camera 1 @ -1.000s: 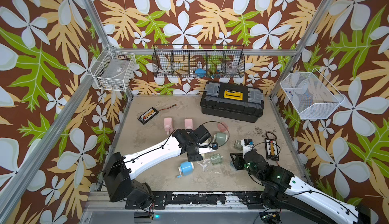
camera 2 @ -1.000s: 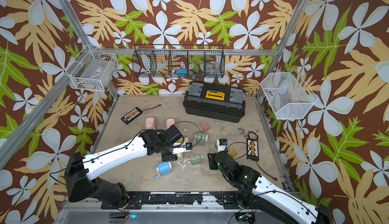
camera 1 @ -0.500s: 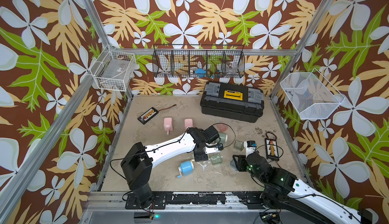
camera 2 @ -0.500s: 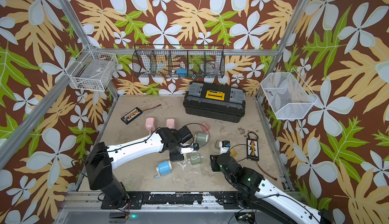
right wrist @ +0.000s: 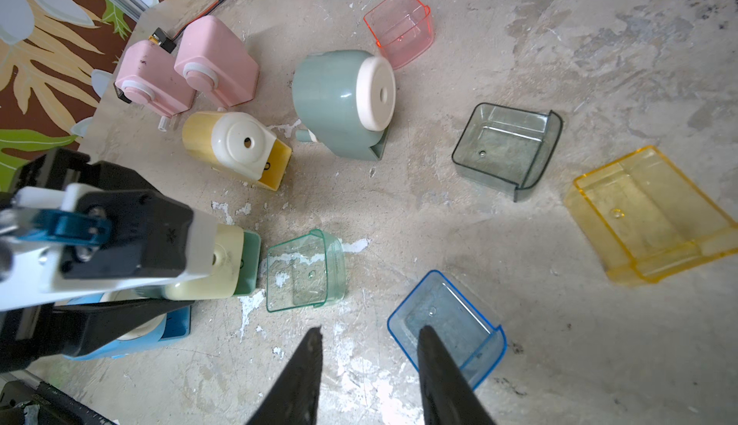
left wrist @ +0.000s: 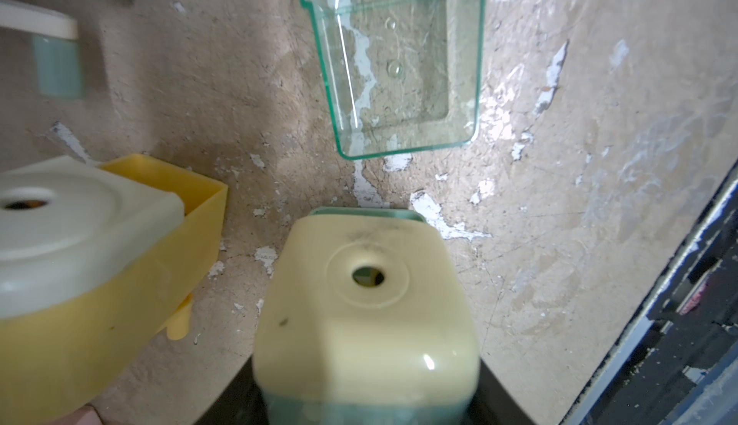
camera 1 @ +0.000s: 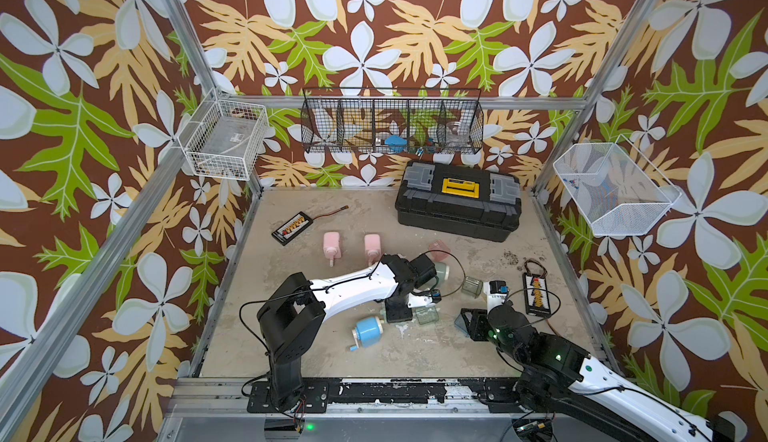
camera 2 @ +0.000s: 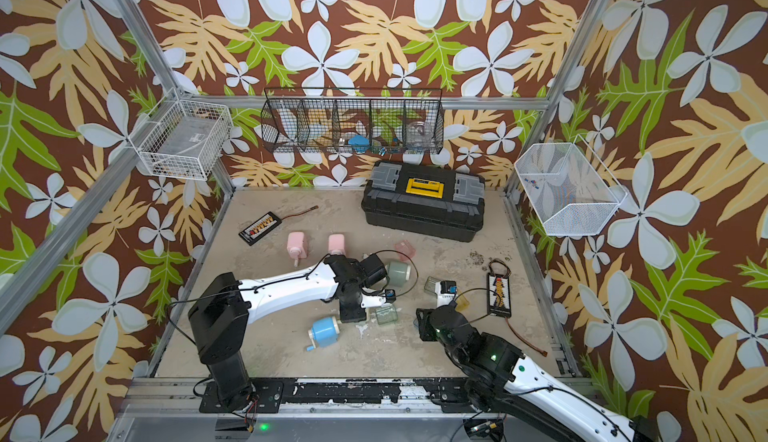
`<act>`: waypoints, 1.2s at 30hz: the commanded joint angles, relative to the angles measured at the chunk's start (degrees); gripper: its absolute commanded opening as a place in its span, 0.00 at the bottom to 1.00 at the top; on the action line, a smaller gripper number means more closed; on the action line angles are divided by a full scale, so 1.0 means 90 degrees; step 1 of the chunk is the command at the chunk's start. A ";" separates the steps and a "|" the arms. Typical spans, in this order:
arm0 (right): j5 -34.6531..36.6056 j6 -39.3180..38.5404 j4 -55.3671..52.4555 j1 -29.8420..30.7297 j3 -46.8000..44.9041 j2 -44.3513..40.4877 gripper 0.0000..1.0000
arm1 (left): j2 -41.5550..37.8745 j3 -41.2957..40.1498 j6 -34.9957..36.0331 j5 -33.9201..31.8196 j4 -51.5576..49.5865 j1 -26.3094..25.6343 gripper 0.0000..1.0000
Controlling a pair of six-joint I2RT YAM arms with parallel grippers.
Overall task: Put the tray back into the pencil sharpener
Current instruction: Place the pencil sharpener at the center of the board.
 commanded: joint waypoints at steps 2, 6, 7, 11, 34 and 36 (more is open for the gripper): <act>0.0023 0.0048 -0.0095 -0.0003 0.0002 -0.0005 0.41 | 0.0026 -0.0062 0.0048 0.0052 0.0145 -0.0004 0.28; 0.0023 0.0043 -0.0108 0.0000 0.0003 -0.0013 0.41 | -0.0036 -0.0164 0.0068 0.0096 0.0228 0.0007 0.48; 0.0023 0.0045 -0.0107 -0.0003 0.0003 -0.0007 0.41 | -0.0077 -0.0201 0.0070 0.0144 0.0265 0.0019 0.54; 0.0023 0.0043 -0.0126 -0.0003 0.0006 -0.0034 0.41 | -0.0273 -0.0366 0.0070 0.0333 0.0418 0.0090 0.66; -0.1030 -0.1563 0.0341 -0.0216 0.1149 0.2338 0.46 | -0.1861 -0.1984 0.0509 0.2043 0.2259 0.0858 0.80; -0.1237 -0.1700 0.0463 -0.0378 0.1172 0.2583 0.46 | -0.2037 -0.2168 0.0562 0.2116 0.2482 0.0881 0.80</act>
